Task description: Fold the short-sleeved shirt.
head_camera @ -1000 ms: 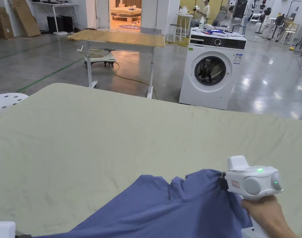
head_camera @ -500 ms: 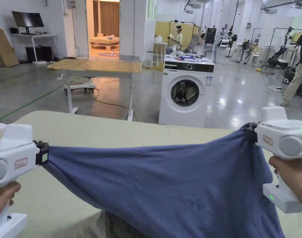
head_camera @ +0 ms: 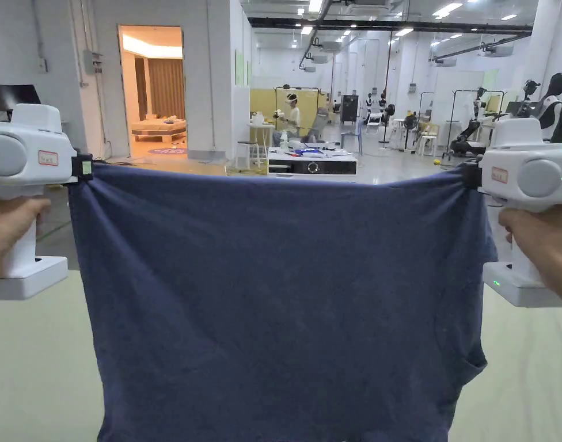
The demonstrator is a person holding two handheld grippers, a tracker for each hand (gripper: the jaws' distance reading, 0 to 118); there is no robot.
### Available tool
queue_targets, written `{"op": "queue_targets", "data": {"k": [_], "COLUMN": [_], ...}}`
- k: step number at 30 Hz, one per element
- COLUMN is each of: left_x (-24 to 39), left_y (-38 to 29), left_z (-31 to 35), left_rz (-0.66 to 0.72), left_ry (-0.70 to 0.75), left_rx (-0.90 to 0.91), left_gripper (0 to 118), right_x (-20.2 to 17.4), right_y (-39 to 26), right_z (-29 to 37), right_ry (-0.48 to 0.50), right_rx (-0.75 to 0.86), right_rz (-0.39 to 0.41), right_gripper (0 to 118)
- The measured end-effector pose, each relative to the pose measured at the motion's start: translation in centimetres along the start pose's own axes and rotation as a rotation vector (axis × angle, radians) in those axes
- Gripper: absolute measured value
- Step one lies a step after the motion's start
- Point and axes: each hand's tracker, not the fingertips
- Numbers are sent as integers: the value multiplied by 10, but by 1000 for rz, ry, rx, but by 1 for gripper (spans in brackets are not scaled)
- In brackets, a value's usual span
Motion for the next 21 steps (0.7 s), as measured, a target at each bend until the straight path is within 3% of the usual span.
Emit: {"op": "queue_targets", "data": {"k": [6,13,21], "left_x": [3,3,5], "left_y": [38,65,42], "left_z": [-19,-36,-51], "left_rz": [6,11,-21], "left_ry": [17,47,59], "left_rx": [41,82,82], "left_gripper": [0,0,0], "right_x": [1,-4,-9], "right_y": [43,79,49], "right_z": [-31,-58,-68], "right_ry": [-7,-8,-5], "right_rx": [36,92,86], "right_rz": [-8,35,42], "right_gripper": [3,3,3]}}
